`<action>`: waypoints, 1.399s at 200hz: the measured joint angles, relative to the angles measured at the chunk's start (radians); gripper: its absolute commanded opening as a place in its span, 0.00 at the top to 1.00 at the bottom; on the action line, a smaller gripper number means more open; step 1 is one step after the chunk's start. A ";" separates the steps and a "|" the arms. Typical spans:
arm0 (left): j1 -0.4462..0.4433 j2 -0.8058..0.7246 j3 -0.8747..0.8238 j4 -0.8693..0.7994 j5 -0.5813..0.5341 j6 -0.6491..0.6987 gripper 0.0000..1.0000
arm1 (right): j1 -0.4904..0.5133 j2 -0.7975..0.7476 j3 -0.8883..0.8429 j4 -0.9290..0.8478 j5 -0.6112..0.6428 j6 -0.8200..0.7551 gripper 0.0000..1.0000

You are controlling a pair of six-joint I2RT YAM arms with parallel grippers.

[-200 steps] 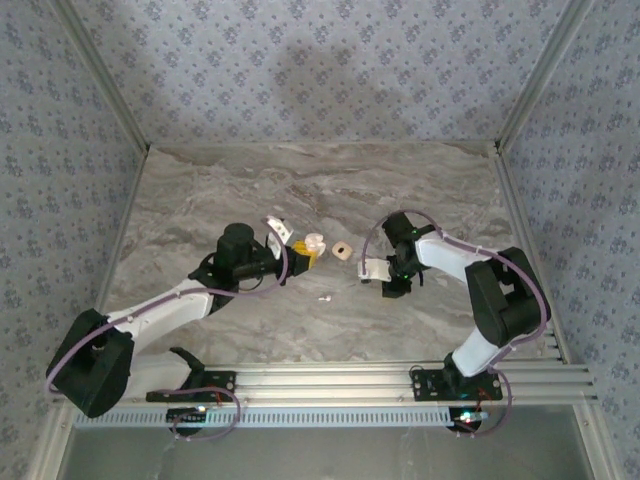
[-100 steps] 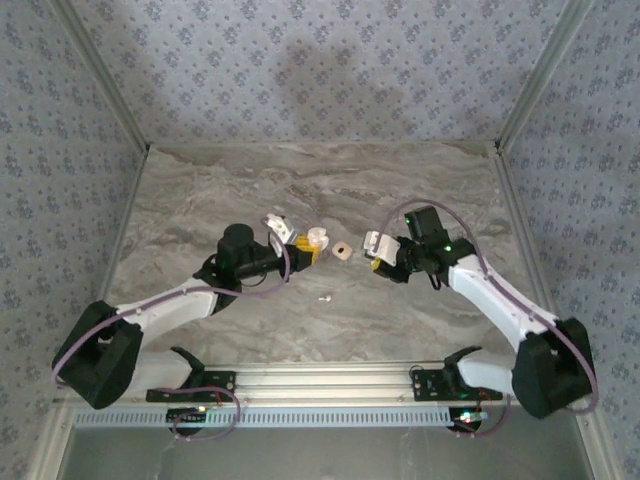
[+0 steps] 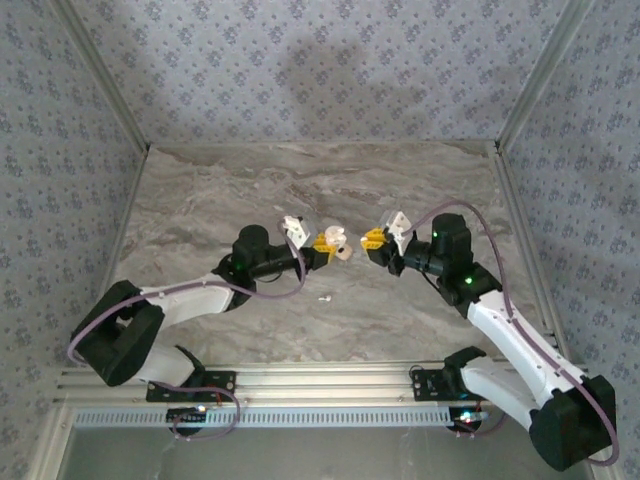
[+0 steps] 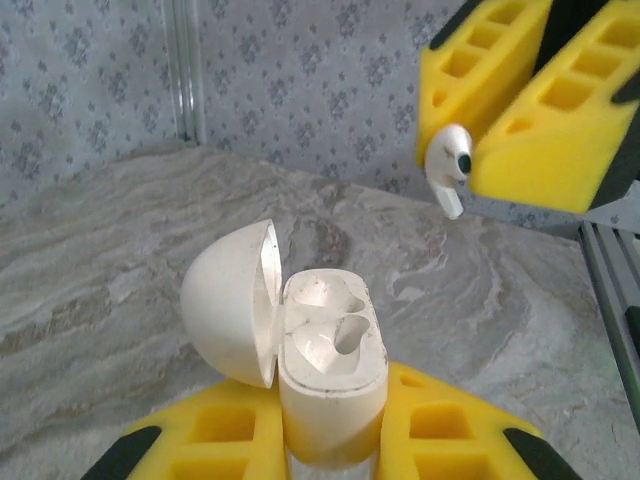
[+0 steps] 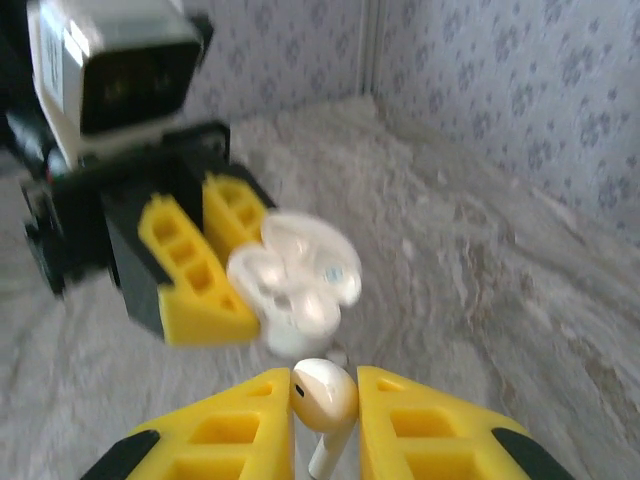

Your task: Insert wireless bluetooth earbuds into charging case

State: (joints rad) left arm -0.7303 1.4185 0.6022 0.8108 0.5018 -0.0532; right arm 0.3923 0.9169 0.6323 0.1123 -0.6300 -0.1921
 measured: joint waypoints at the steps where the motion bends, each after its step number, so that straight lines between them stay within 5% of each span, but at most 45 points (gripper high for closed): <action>1: -0.001 0.000 0.000 0.002 0.000 0.000 0.85 | 0.000 0.000 -0.001 0.005 0.000 0.003 0.78; 91: -0.029 0.037 0.024 0.113 -0.008 0.012 0.85 | 0.065 0.030 -0.043 0.393 0.005 0.269 0.78; 280: -0.038 0.034 0.042 0.137 -0.006 0.019 0.85 | 0.087 0.071 -0.097 0.468 0.032 0.284 0.78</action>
State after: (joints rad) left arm -0.7681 1.4528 0.6445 0.9482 0.4961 -0.0345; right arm 0.4789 0.9878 0.5354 0.5800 -0.5980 0.0917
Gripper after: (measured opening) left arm 0.199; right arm 0.226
